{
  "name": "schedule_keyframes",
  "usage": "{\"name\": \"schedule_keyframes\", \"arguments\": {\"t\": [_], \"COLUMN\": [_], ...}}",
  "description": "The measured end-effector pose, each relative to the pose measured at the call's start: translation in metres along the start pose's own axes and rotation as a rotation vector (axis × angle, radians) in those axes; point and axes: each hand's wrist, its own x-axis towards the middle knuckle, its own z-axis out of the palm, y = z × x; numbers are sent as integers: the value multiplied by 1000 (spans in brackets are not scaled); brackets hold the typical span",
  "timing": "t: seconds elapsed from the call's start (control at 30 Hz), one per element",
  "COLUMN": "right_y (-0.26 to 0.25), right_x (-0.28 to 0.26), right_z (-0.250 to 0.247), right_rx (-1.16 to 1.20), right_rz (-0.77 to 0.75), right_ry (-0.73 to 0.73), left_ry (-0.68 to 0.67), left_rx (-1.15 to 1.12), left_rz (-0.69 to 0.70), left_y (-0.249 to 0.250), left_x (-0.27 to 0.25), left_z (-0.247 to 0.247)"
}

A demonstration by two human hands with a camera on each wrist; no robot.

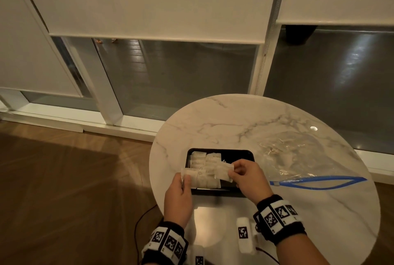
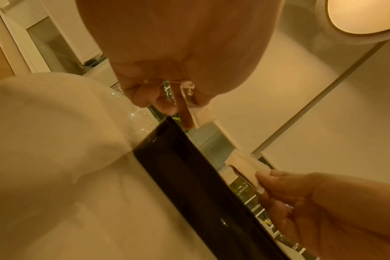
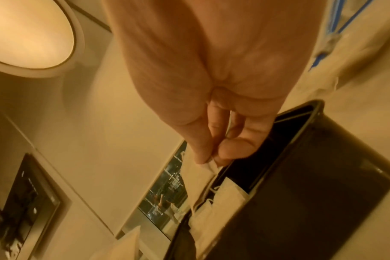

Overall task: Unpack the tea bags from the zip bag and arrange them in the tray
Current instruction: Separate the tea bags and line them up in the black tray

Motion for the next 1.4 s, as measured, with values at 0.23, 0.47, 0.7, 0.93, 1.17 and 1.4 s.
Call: {"name": "schedule_keyframes", "arguments": {"t": [0.23,0.47,0.7,0.93,1.17,1.4], "right_y": [0,0,5,10,4,-23], "right_x": [24,37,42,44,38,1], "right_z": [20,27,36,42,32,7], "right_rx": [-308,-355,-406,-432,-359,109], "right_rz": [-5,77,109,82,23,-70], "right_ry": [-171,-276,-328,-324,-225,-146], "left_ry": [-7,8,21,20,73,2], "left_rx": [-4,-64,-79,-152,12,-75], "left_rz": [-31,-71,-78,-77,-8,47], "left_y": [-9,-11,-13,-12,-17,3], "left_x": [3,5,7,7,11,8], "left_z": [3,4,3,4,3,2]}}
